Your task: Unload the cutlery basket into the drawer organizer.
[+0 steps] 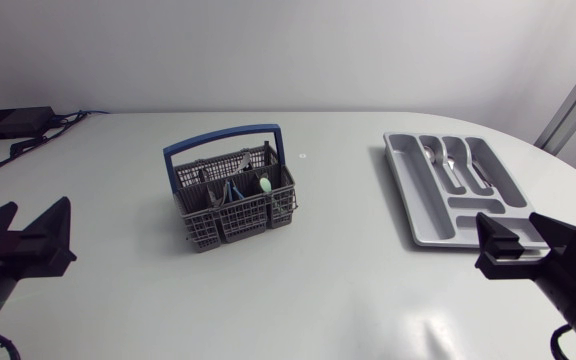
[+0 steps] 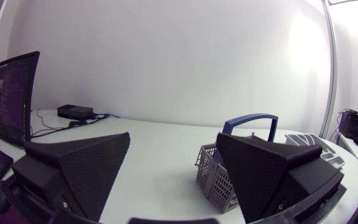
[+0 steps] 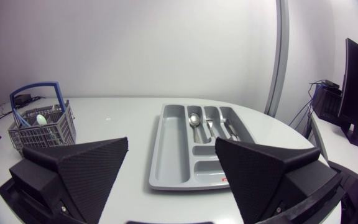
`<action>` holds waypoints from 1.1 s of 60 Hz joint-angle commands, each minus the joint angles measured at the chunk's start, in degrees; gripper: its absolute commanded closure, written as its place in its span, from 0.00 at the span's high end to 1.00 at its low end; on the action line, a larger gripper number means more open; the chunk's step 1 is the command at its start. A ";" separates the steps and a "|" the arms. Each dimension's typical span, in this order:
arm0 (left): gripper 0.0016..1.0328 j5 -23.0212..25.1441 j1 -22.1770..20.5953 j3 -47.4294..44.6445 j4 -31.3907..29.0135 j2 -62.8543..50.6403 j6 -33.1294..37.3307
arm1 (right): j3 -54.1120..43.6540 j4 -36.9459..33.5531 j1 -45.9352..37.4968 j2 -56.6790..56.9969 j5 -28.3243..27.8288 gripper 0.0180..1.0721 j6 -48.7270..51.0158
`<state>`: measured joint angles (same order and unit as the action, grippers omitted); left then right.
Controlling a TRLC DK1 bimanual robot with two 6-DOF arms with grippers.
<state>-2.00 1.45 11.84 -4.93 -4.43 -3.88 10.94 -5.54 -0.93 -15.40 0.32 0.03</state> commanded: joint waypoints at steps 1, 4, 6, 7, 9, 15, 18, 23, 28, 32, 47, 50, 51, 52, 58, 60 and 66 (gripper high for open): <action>0.94 -0.37 0.22 3.63 -0.43 -3.84 0.45 | 3.21 1.41 1.37 -4.90 0.56 0.96 -0.03; 0.93 -0.46 0.04 4.69 -0.43 -5.77 0.01 | 4.09 2.29 1.98 -6.40 0.65 0.96 -0.30; 0.93 -0.46 -0.22 5.48 -0.43 -7.26 -0.34 | 4.71 2.99 2.51 -7.19 0.74 0.96 -0.65; 0.93 -0.46 -0.22 5.92 -0.43 -7.97 -0.43 | 4.97 3.34 2.77 -7.72 0.91 0.96 -0.74; 0.93 -0.46 -0.31 6.89 -0.61 -9.46 -0.51 | 5.58 4.05 3.57 -9.04 1.35 0.96 -1.18; 0.90 -0.55 -0.75 10.31 -1.84 -14.82 -0.51 | 8.31 4.66 7.17 -15.01 3.55 0.96 -1.88; 0.89 -0.81 -1.19 12.16 -3.16 -17.63 -0.34 | 9.98 4.66 8.49 -18.53 3.99 0.96 -2.32; 0.89 -0.81 -1.81 15.59 -6.15 -21.68 0.28 | 12.53 4.40 10.51 -22.83 3.99 0.96 -3.20; 0.89 -0.90 -2.68 19.72 -10.45 -27.30 2.03 | 15.25 3.52 13.94 -27.23 5.48 0.96 -3.20; 0.89 -1.08 -3.30 22.79 -14.23 -32.14 4.67 | 18.06 2.46 17.45 -32.24 7.86 0.96 -3.20; 0.89 -0.55 -8.57 25.61 -16.87 -38.29 10.03 | 30.54 -2.55 23.87 -49.64 3.73 0.96 -0.82; 0.89 -0.20 -10.51 25.52 -16.69 -38.73 10.03 | 32.21 -2.63 23.78 -52.01 -1.46 0.96 0.23; 0.89 -0.11 -10.95 25.52 -16.60 -39.08 10.03 | 32.83 -2.72 23.69 -52.72 -3.22 0.96 0.32; 0.89 -0.02 -11.03 25.52 -16.43 -39.34 10.03 | 33.62 -2.81 23.52 -53.68 -5.15 0.96 0.49; 0.89 1.47 -10.59 24.90 -14.23 -40.40 10.03 | 36.96 -2.55 23.17 -58.25 -9.46 0.96 3.31; 0.89 1.56 -10.77 24.64 -13.35 -40.93 10.12 | 38.10 -1.93 23.52 -60.01 -9.98 0.96 3.66; 0.89 1.91 -10.95 24.29 -10.72 -43.21 10.38 | 42.15 -1.75 25.36 -65.46 -10.42 0.96 4.98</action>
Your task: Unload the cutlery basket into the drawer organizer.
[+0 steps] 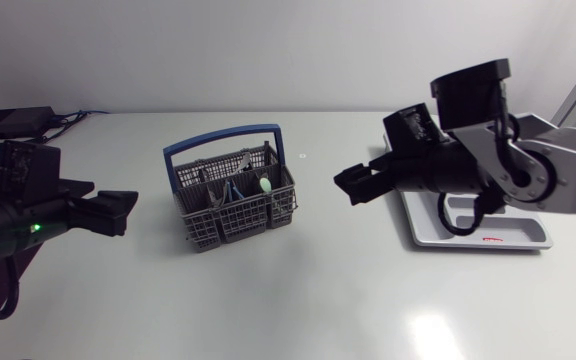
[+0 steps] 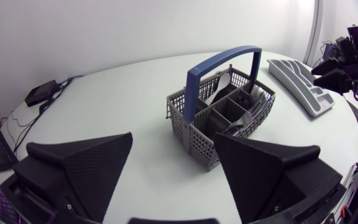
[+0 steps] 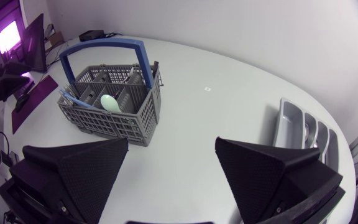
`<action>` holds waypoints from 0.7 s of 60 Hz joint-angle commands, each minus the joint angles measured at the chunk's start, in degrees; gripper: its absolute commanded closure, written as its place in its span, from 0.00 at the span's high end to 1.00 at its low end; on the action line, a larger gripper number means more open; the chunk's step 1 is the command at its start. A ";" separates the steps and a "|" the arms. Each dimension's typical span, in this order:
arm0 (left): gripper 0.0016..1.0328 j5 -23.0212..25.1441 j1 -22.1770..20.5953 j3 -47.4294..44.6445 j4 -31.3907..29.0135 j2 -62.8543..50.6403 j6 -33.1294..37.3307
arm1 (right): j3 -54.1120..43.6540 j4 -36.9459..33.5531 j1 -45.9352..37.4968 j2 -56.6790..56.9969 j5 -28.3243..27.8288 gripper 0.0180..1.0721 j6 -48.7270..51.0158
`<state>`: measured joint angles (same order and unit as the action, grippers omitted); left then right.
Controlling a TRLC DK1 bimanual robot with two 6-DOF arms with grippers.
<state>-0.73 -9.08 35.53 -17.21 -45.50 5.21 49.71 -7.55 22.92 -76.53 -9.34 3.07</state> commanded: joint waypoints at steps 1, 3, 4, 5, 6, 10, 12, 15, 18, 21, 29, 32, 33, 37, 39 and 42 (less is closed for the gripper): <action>0.89 0.73 -0.41 0.68 2.01 -2.49 1.29 | 3.90 0.43 1.87 -5.12 -0.76 0.95 2.20; 0.89 1.17 -0.41 0.68 2.62 -2.93 1.29 | 5.13 0.96 2.40 -6.70 -0.76 0.95 2.29; 0.89 1.52 -0.41 0.68 3.06 -3.20 1.29 | 5.75 1.14 2.75 -7.58 -0.76 0.95 2.29; 0.89 1.70 -0.41 0.59 3.41 -3.46 1.29 | 6.27 1.31 2.92 -8.28 -0.76 0.95 2.29; 0.89 1.87 -0.41 0.59 3.77 -3.64 1.29 | 7.06 1.49 3.10 -9.34 -0.76 0.95 2.29; 0.89 2.14 -0.41 0.51 5.08 -4.16 1.29 | 9.61 2.10 3.80 -12.76 -0.85 0.95 2.99; 0.89 2.23 -0.41 0.33 5.61 -4.25 1.29 | 10.76 2.72 4.15 -14.35 -0.85 0.95 2.99; 0.89 2.23 -0.50 -0.11 6.49 -4.25 1.29 | 12.60 3.86 4.50 -16.90 -0.85 0.95 3.17; 0.89 2.23 -0.67 -0.46 7.28 -4.16 1.29 | 14.45 4.74 4.86 -19.27 -0.85 0.95 3.43; 0.89 2.23 -0.85 -0.99 8.07 -4.08 1.29 | 16.12 5.00 5.30 -21.29 -0.76 0.95 3.87; 0.89 2.84 -1.90 -2.13 9.21 -3.72 2.26 | 19.10 8.61 6.35 -25.07 -0.32 0.89 5.19; 0.89 2.84 -1.73 -2.13 9.21 -3.72 2.35 | 20.69 9.05 6.61 -26.83 0.03 0.88 5.54; 0.89 2.84 -1.82 -2.13 9.30 -3.72 2.35 | 21.13 9.13 6.70 -27.35 0.12 0.87 5.72; 0.89 2.84 -1.82 -2.04 9.48 -3.81 2.35 | 22.80 9.49 7.14 -29.38 0.12 0.86 6.68; 0.89 2.84 -1.82 -2.04 9.57 -3.81 2.35 | 23.41 9.92 7.58 -30.34 0.73 0.86 7.30; 0.88 2.84 -1.82 -2.04 9.65 -3.81 2.35 | 24.20 11.16 8.11 -31.40 1.96 0.85 8.00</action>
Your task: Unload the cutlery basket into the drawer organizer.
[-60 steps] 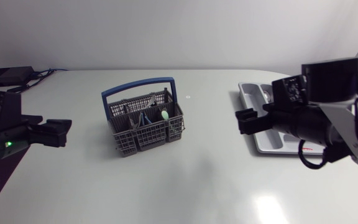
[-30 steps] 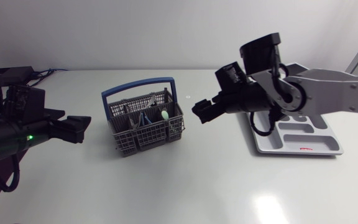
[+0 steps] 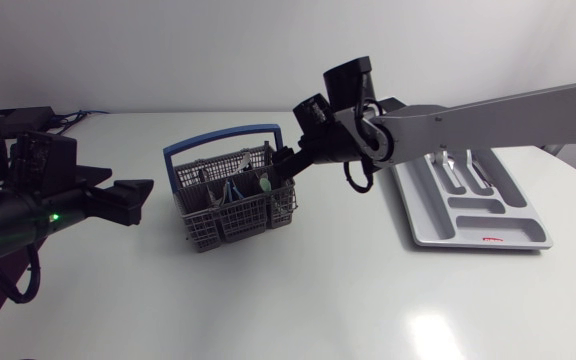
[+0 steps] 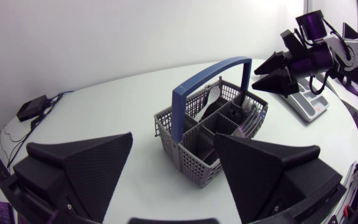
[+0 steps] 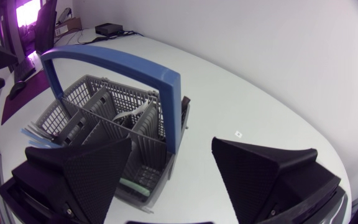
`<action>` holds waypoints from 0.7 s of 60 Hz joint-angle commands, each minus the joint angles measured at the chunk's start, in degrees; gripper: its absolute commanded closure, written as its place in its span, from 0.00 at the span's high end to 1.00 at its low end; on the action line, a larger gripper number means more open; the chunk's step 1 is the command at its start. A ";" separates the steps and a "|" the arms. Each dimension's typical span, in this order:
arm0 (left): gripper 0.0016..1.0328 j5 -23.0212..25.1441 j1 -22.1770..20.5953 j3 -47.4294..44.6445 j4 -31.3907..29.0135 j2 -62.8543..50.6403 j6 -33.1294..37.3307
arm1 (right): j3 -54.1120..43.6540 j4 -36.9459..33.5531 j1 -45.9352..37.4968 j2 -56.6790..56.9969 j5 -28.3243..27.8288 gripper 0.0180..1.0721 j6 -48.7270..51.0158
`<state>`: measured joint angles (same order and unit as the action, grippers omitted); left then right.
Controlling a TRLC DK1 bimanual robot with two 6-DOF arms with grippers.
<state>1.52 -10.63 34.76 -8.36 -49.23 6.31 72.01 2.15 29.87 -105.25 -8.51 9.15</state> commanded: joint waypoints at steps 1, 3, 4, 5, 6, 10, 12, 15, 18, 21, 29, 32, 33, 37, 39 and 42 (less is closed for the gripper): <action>0.88 0.59 -0.27 -1.28 0.89 -0.07 1.25 | 2.08 1.71 1.42 -3.12 1.31 0.82 2.19; 0.88 0.59 -0.27 -1.37 0.98 -0.07 1.25 | 2.61 2.33 1.69 -3.82 1.92 0.76 2.63; 0.88 0.59 -0.18 -1.45 1.15 -0.07 1.25 | 2.79 2.68 1.86 -4.08 2.27 0.73 2.89; 0.88 0.59 -0.18 -1.54 1.24 -0.07 1.25 | 2.88 3.03 1.95 -4.35 2.54 0.70 3.07; 0.88 0.59 -0.18 -1.63 1.33 -0.07 1.25 | 2.96 3.47 2.04 -4.61 2.80 0.67 3.33; 0.88 0.59 -0.18 -1.89 1.68 -0.07 1.16 | 3.14 5.23 2.48 -5.49 3.42 0.51 4.12; 0.88 0.59 -0.18 -2.07 1.77 -0.16 1.25 | 2.96 6.37 2.56 -5.84 3.94 0.43 4.74; 0.88 0.59 -0.27 -2.24 2.12 -0.16 1.25 | 2.79 7.87 2.92 -6.28 4.82 0.31 5.62; 0.87 0.59 -0.18 -2.42 2.47 -0.25 1.25 | 2.88 8.57 3.00 -6.72 5.35 0.24 6.59; 0.85 0.59 -0.27 -2.60 2.82 -0.43 1.16 | 3.05 8.57 3.00 -6.90 5.79 0.23 6.76; 0.79 0.68 -0.35 -3.12 3.88 -0.69 1.25 | 1.21 8.92 2.65 -5.93 5.88 0.18 6.59; 0.78 0.85 -0.35 -3.21 3.88 -0.69 1.16 | 0.15 8.92 2.65 -5.05 5.88 0.18 6.67; 0.78 0.94 -0.27 -3.21 3.88 -0.69 1.16 | -0.29 8.92 2.56 -4.61 5.88 0.18 6.67; 0.78 0.94 -0.18 -3.12 3.88 -0.78 1.16 | -2.13 9.01 2.39 -3.12 5.88 0.18 6.67; 0.78 1.03 -0.27 -3.21 3.88 -0.78 1.16 | -2.93 8.92 2.30 -2.59 5.88 0.18 6.67; 0.78 0.94 -0.27 -3.12 3.88 -0.78 1.16 | -4.60 8.92 2.12 -1.36 5.96 0.18 6.67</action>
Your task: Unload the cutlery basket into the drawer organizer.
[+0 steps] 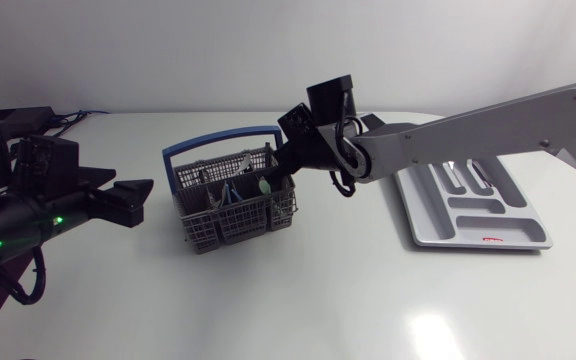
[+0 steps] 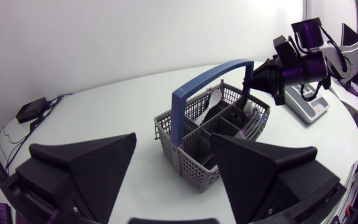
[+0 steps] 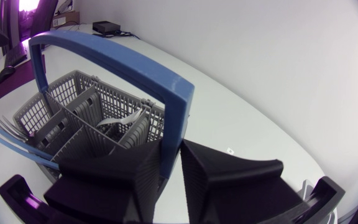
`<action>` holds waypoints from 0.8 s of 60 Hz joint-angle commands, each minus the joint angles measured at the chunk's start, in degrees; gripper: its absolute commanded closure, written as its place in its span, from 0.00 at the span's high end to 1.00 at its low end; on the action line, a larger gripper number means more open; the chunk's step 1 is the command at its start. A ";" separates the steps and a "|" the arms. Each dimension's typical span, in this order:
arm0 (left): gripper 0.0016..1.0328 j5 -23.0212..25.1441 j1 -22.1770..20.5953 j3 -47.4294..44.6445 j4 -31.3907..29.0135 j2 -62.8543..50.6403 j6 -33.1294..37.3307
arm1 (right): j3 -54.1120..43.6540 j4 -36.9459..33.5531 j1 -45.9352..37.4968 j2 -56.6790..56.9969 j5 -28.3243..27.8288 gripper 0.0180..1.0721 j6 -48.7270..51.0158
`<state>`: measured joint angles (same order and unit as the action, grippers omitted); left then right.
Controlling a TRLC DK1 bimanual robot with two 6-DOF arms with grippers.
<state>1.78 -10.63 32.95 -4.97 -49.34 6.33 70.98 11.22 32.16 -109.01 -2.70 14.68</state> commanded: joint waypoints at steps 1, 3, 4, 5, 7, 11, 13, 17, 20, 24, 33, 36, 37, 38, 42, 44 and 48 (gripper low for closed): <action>0.78 0.77 -0.18 -1.31 0.40 -0.67 1.14 | -4.10 -0.15 -0.17 2.84 0.15 0.18 1.14; 0.78 0.77 -0.27 -1.13 0.31 -0.67 1.14 | -5.33 -0.24 -0.26 3.89 0.15 0.18 1.14; 0.78 0.77 -0.27 -1.13 0.23 -0.76 1.14 | -5.94 -0.24 -0.35 4.33 0.15 0.18 1.14; 0.78 0.77 -0.27 -1.05 0.23 -0.76 1.14 | -6.47 -0.33 -0.35 4.86 0.24 0.18 1.14; 0.78 0.77 -0.27 -1.05 0.05 -0.76 1.14 | -7.79 -0.41 -0.35 5.83 0.68 0.18 1.14; 0.78 0.77 -0.27 -0.96 -0.04 -1.20 1.14 | -10.42 -0.76 -0.70 8.29 1.12 0.18 1.14; 0.78 0.77 -0.27 -1.05 -0.04 -1.37 1.14 | -11.65 -1.20 -0.87 9.34 1.73 0.18 1.14; 0.78 0.77 -0.27 -1.05 -0.04 -1.63 1.14 | -14.47 -2.08 -1.05 11.89 2.17 0.18 1.14; 0.78 0.77 -0.44 -1.13 -0.04 -1.90 1.14 | -16.58 -2.17 -1.05 13.83 2.70 0.18 0.97; 0.78 0.77 -1.58 -1.22 0.05 -2.25 1.06 | -18.69 -2.17 -1.14 15.67 3.31 0.18 0.88; 0.78 0.68 -4.13 -1.22 -1.44 -2.07 1.06 | -21.59 -4.19 -1.40 19.80 3.23 0.59 -0.17; 0.78 0.68 -5.19 -1.40 -2.67 -1.11 1.32 | -22.99 -5.25 -2.02 22.00 3.23 0.73 -0.88; 0.77 0.68 -5.54 -1.48 -3.11 -0.76 1.41 | -23.43 -5.60 -2.19 22.70 3.14 0.76 -0.88; 0.76 0.68 -6.07 -1.66 -3.47 -0.40 1.76 | -24.05 -5.69 -2.37 23.58 3.14 0.78 -0.97; 0.74 0.68 -7.56 -2.45 -4.87 1.18 2.81 | -26.60 -5.77 -2.98 26.83 2.88 0.79 -1.05; 0.74 0.68 -8.35 -2.80 -5.66 1.79 2.99 | -27.83 -6.39 -3.42 28.59 2.88 0.79 -0.97; 0.69 0.68 -9.23 -3.51 -6.45 2.23 4.22 | -29.67 -7.27 -4.56 31.67 2.70 0.79 -0.97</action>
<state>2.37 -18.63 31.68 -10.46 -48.23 8.27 44.16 4.97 28.82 -80.97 0.08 14.39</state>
